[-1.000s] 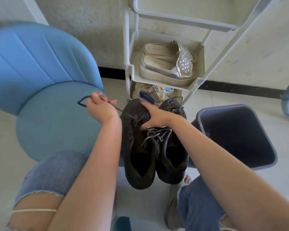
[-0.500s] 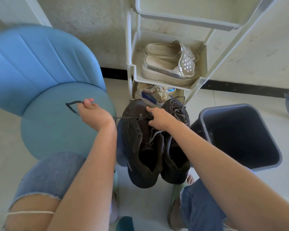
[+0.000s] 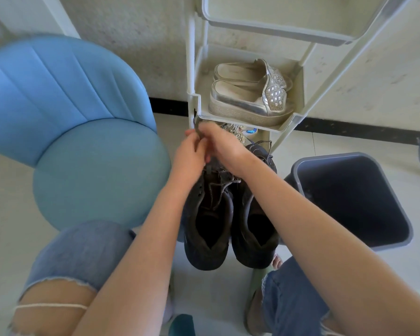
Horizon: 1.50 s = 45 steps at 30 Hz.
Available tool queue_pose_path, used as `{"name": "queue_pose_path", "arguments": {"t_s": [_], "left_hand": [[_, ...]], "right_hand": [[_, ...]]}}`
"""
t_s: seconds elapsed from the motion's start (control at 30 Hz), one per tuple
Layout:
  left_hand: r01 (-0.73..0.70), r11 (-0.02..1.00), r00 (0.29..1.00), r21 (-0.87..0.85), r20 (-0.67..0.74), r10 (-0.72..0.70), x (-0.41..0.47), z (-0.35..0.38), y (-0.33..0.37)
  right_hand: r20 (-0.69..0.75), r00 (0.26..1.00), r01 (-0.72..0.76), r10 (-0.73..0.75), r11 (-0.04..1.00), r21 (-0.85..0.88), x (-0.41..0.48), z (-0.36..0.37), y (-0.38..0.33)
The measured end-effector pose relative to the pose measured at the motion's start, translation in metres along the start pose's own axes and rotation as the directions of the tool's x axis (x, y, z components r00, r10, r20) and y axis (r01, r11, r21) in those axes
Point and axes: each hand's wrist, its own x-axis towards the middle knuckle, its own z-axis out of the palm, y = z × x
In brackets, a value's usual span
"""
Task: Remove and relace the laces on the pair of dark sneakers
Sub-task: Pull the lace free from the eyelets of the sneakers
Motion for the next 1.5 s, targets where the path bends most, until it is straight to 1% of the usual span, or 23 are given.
{"name": "queue_pose_path", "arguments": {"t_s": [0.07,0.13,0.17,0.23,0.27,0.3,0.33,0.37,0.4,0.43,0.47,0.53,0.57,0.63,0.73,0.8,0.87,0.97,1.13,1.27,1.33,1.4,1.5], "left_hand": [[-0.054,0.997,0.995,0.056,0.082,0.050,-0.001,0.002,0.000],[-0.068,0.989,0.976,0.134,0.213,0.038,-0.001,0.001,-0.004],[-0.055,0.988,0.967,0.145,0.254,0.016,-0.001,0.001,-0.007],[-0.006,0.994,0.975,0.113,0.222,-0.019,-0.004,0.002,-0.013],[0.004,0.992,0.988,0.129,0.155,-0.024,-0.004,0.002,-0.016],[0.022,0.980,0.997,0.196,0.065,-0.035,-0.005,0.000,-0.020],[0.075,0.956,0.997,0.283,-0.019,-0.073,-0.005,-0.002,-0.024],[0.170,0.915,0.985,0.365,-0.073,-0.154,-0.005,-0.006,-0.026],[0.274,0.858,0.961,0.434,-0.089,-0.261,-0.005,-0.009,-0.028],[0.355,0.817,0.927,0.455,-0.057,-0.371,-0.004,-0.011,-0.030],[0.418,0.810,0.888,0.411,0.001,-0.459,-0.004,-0.012,-0.032],[0.484,0.834,0.852,0.266,0.075,-0.519,-0.006,-0.008,-0.035],[0.460,0.856,0.870,0.234,0.074,-0.488,-0.005,-0.005,-0.038],[0.367,0.906,0.923,0.209,0.041,-0.383,-0.004,0.001,-0.040],[0.331,0.938,0.941,0.101,0.036,-0.336,-0.006,0.007,-0.036],[0.365,0.921,0.931,0.132,-0.041,-0.363,-0.007,0.008,-0.040],[0.393,0.889,0.919,0.236,-0.065,-0.389,-0.009,0.005,-0.044],[0.364,0.870,0.920,0.332,0.020,-0.392,-0.012,0.004,-0.036],[0.292,0.842,0.932,0.453,0.063,-0.357,-0.014,0.004,-0.034],[0.214,0.736,0.925,0.642,0.108,-0.363,-0.016,0.010,-0.035],[0.203,0.741,0.947,0.640,0.062,-0.314,-0.018,0.011,-0.036],[0.210,0.792,0.968,0.573,-0.008,-0.250,-0.020,0.009,-0.038],[0.225,0.852,0.971,0.472,-0.036,-0.236,-0.023,0.007,-0.039]], "right_hand": [[0.025,1.000,0.013,-0.017,0.993,0.121,0.000,-0.008,-0.009],[-0.034,0.993,0.114,-0.110,0.970,0.213,-0.001,-0.023,-0.010],[-0.075,0.990,0.135,-0.117,0.940,0.315,-0.002,-0.030,-0.010],[-0.167,0.984,0.147,-0.068,0.838,0.525,-0.004,-0.042,-0.013],[-0.231,0.972,0.165,-0.043,0.824,0.542,-0.003,-0.049,-0.015],[-0.307,0.951,0.179,-0.029,0.862,0.474,-0.003,-0.054,-0.016],[-0.383,0.923,0.183,-0.043,0.924,0.336,-0.004,-0.059,-0.017],[-0.444,0.891,0.179,-0.094,0.972,0.153,-0.004,-0.063,-0.017],[-0.472,0.865,0.177,-0.172,0.984,-0.034,-0.004,-0.065,-0.018],[-0.465,0.850,0.180,-0.248,0.966,-0.186,-0.004,-0.064,-0.017],[-0.441,0.844,0.190,-0.306,0.939,-0.286,-0.003,-0.062,-0.015],[-0.382,0.839,0.224,-0.387,0.886,-0.406,-0.002,-0.057,-0.012],[-0.344,0.847,0.240,-0.405,0.870,-0.431,-0.003,-0.054,-0.011],[-0.232,0.897,0.255,-0.377,0.868,-0.426,-0.005,-0.048,-0.008],[0.024,0.981,0.181,-0.191,0.872,-0.456,-0.003,-0.034,0.003],[0.083,0.995,0.092,-0.056,0.834,-0.545,0.001,-0.027,0.015],[0.055,0.998,0.027,0.008,0.793,-0.608,0.003,-0.024,0.025],[0.026,1.000,0.013,0.007,0.740,-0.673,0.002,-0.022,0.034],[-0.010,0.998,0.035,-0.058,0.727,-0.686,0.007,-0.022,0.041],[-0.044,0.997,0.020,-0.068,0.730,-0.683,0.008,-0.025,0.042],[-0.064,0.996,0.001,-0.060,0.737,-0.676,0.007,-0.024,0.043],[-0.076,0.995,-0.009,-0.061,0.719,-0.695,0.006,-0.021,0.042],[-0.083,0.995,-0.021,-0.057,0.690,-0.723,0.004,-0.016,0.043]]}}
